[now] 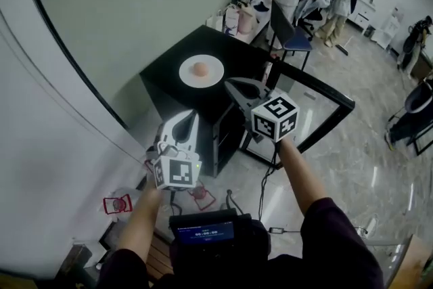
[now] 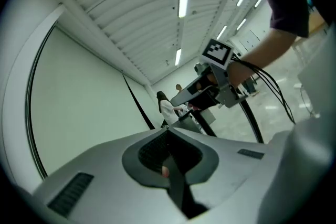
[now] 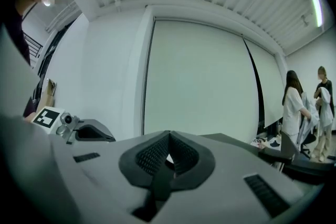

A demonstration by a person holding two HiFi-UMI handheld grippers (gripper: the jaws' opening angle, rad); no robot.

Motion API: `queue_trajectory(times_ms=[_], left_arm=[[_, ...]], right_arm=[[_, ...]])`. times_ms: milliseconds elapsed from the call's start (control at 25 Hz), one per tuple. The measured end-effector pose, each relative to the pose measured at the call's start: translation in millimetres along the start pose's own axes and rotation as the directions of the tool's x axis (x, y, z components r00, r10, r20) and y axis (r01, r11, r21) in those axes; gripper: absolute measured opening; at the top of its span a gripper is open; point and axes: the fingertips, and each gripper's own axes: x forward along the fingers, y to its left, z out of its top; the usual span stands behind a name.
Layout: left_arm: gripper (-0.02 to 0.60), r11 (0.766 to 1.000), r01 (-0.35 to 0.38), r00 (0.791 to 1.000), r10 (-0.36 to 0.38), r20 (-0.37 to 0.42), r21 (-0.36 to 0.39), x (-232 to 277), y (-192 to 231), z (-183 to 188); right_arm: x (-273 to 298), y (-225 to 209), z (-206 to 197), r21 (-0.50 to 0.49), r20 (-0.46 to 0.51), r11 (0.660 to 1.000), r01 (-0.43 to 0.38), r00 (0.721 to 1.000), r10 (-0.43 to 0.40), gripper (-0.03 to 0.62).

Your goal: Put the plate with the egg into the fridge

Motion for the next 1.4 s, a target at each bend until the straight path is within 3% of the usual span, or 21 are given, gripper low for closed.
queue_trajectory(times_ms=[160, 280, 440, 560, 720, 840, 920, 1080, 1160, 1280, 1400], left_arm=[[0.011, 0.983, 0.011, 1.000, -0.006, -0.029, 0.185, 15.2, 6.8, -3.1], [0.011, 0.949, 0.023, 0.999, -0.008, -0.051, 0.316, 22.7, 8.8, -8.0], [0.011, 0.878, 0.041, 0.998, -0.014, -0.060, 0.477, 31.4, 7.2, -11.9], [0.011, 0.836, 0.065, 0.997, -0.029, -0.073, 0.545, 36.3, 6.7, -17.8], [0.011, 0.806, 0.066, 0.996, -0.023, -0.081, 0.588, 38.3, 10.8, -24.2], [0.011, 0.799, 0.070, 0.996, -0.022, -0.087, 0.597, 37.4, 14.0, -29.6], [0.012, 0.801, 0.083, 0.995, -0.029, -0.099, 0.593, 36.0, 14.6, -34.6], [0.021, 0.800, 0.103, 0.991, -0.032, -0.130, 0.590, 34.3, 16.2, -49.2], [0.071, 0.794, 0.114, 0.988, -0.026, -0.154, 0.597, 33.5, 15.8, -59.0], [0.121, 0.787, 0.136, 0.980, -0.018, -0.199, 0.602, 32.7, 15.9, -74.7], [0.124, 0.778, 0.148, 0.976, -0.014, -0.218, 0.611, 32.4, 17.0, -82.0]], right_arm=[[26.9, -39.6, -1.3, -0.028, -0.132, 1.000, -0.009, 0.991, 0.006, 0.008], [52.9, -65.3, -8.4, -0.037, -0.243, 0.999, -0.033, 0.970, 0.023, 0.008], [86.5, -90.7, -24.4, -0.083, -0.403, 0.993, -0.086, 0.914, 0.046, 0.008], [108.6, -105.3, -40.5, -0.102, -0.513, 0.988, -0.120, 0.857, 0.051, 0.006], [132.3, -120.6, -56.5, -0.125, -0.639, 0.979, -0.161, 0.768, 0.045, 0.006], [149.3, -136.5, -71.7, -0.134, -0.714, 0.976, -0.169, 0.700, 0.023, 0.006], [158.4, -145.0, -76.4, -0.142, -0.740, 0.976, -0.167, 0.673, 0.008, 0.006], [171.0, -154.4, -88.4, -0.117, -0.772, 0.980, -0.159, 0.636, 0.011, 0.006], [174.0, -155.4, -96.4, -0.104, -0.783, 0.981, -0.161, 0.622, 0.019, 0.006], [175.6, -154.4, -101.6, -0.083, -0.786, 0.982, -0.170, 0.617, 0.040, 0.006], [174.5, -150.7, -100.9, -0.070, -0.786, 0.980, -0.188, 0.615, 0.062, 0.006]])
